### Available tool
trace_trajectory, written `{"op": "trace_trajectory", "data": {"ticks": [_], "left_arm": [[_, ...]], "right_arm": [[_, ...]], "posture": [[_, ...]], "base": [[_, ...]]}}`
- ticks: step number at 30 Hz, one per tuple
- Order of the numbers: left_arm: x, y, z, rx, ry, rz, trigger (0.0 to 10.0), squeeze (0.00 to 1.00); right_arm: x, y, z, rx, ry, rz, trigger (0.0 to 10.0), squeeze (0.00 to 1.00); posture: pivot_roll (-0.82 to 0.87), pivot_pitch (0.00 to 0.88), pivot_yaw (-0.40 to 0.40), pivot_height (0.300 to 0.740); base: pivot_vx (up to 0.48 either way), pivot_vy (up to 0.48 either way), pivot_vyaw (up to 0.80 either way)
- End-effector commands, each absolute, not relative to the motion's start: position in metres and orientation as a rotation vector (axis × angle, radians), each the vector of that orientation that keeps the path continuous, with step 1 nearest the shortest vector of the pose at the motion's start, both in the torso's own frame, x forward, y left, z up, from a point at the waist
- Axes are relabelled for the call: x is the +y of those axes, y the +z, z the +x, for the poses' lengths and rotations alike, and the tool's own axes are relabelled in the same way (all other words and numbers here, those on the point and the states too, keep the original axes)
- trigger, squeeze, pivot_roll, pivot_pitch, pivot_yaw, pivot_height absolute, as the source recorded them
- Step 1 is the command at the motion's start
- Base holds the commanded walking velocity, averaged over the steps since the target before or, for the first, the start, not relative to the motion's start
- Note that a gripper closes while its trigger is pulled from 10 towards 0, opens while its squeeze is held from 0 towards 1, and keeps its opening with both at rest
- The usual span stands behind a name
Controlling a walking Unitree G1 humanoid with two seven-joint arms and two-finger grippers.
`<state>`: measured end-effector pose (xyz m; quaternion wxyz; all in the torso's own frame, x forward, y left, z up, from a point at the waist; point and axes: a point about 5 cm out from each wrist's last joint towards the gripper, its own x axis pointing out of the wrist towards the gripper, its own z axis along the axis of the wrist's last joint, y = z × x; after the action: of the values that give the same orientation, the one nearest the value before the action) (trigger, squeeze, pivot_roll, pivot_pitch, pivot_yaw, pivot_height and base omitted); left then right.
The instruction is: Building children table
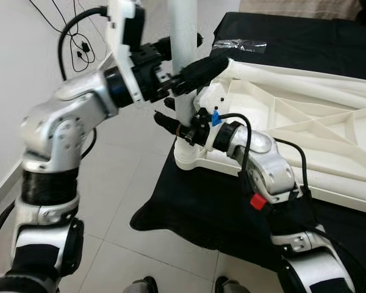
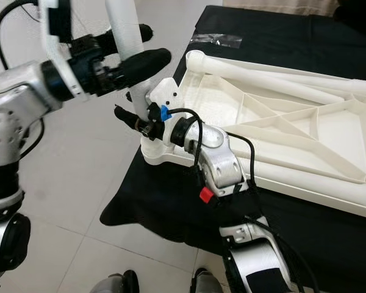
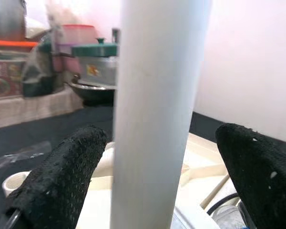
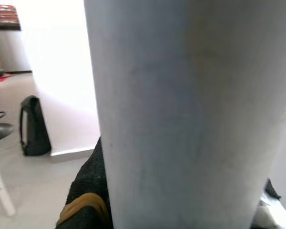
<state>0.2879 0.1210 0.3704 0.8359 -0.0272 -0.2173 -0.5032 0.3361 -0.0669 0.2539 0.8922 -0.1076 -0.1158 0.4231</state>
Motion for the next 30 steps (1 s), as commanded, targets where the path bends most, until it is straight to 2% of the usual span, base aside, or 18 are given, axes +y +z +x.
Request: {"op": "trace_trajectory", "data": {"ticks": [1,3,5,6,8,14,19,26,27,28,29,30], "left_arm": [[0.126,0.372,0.281,-0.472,-1.066,-0.058,10.0,0.00],[0.129,0.371,0.279,-0.474,-1.055,-0.065,10.0,0.00],[0.132,0.365,0.272,-0.465,-1.034,-0.070,10.0,0.00],[0.132,0.365,0.272,-0.465,-1.034,-0.070,10.0,0.00],[0.136,0.359,0.266,-0.450,-0.998,-0.089,10.0,0.00],[0.150,0.341,0.253,-0.411,-0.925,-0.114,10.0,0.00],[0.164,0.305,0.238,-0.331,-0.821,-0.176,10.0,0.00],[0.171,0.282,0.233,-0.259,-0.750,-0.217,10.0,0.00],[0.174,0.273,0.232,-0.228,-0.734,-0.228,10.0,0.00],[0.174,0.265,0.231,-0.199,-0.722,-0.242,10.0,0.00],[0.174,0.265,0.231,-0.199,-0.722,-0.242,10.0,0.00],[0.172,0.259,0.229,-0.176,-0.717,-0.257,10.0,0.00]], "right_arm": [[-0.066,0.224,0.336,-0.096,0.853,-0.250,0.0,0.00],[-0.069,0.218,0.337,-0.050,0.798,-0.248,0.0,0.00],[-0.087,0.213,0.345,-0.006,0.506,-0.211,0.0,0.00],[-0.087,0.213,0.345,-0.006,0.506,-0.211,0.0,0.00],[-0.097,0.211,0.344,0.000,0.364,-0.178,0.0,0.00],[-0.099,0.206,0.338,0.000,0.335,-0.166,0.0,0.00],[-0.107,0.202,0.336,0.004,0.258,-0.176,0.0,0.00],[-0.108,0.201,0.336,0.013,0.225,-0.167,0.0,0.00],[-0.108,0.200,0.336,0.016,0.221,-0.154,0.4,0.00],[-0.107,0.200,0.336,0.015,0.223,-0.139,10.0,0.00],[-0.107,0.200,0.336,0.015,0.223,-0.139,10.0,0.00],[-0.107,0.201,0.335,0.005,0.222,-0.124,10.0,0.69]], "posture": [[0.02,0.233,0.028,0.740],[0.02,0.233,0.023,0.740],[0.02,0.233,0.007,0.740],[0.02,0.233,0.007,0.740],[0.03,0.234,0.005,0.740],[0.03,0.240,0.001,0.740],[0.03,0.238,0.000,0.740],[0.04,0.231,0.005,0.740],[0.04,0.229,0.006,0.740],[0.04,0.229,0.007,0.740],[0.04,0.229,0.007,0.740],[0.03,0.228,0.008,0.740]], "base": [[0.000,0.000,0.00],[0.000,0.000,0.00],[0.000,0.000,0.00],[0.000,0.000,0.00],[0.000,0.000,0.00],[0.000,0.000,0.00],[0.000,0.000,0.00],[0.000,0.000,0.00],[0.000,0.000,0.00],[0.000,0.000,0.00],[0.000,0.000,0.00],[0.000,0.000,0.00]]}}
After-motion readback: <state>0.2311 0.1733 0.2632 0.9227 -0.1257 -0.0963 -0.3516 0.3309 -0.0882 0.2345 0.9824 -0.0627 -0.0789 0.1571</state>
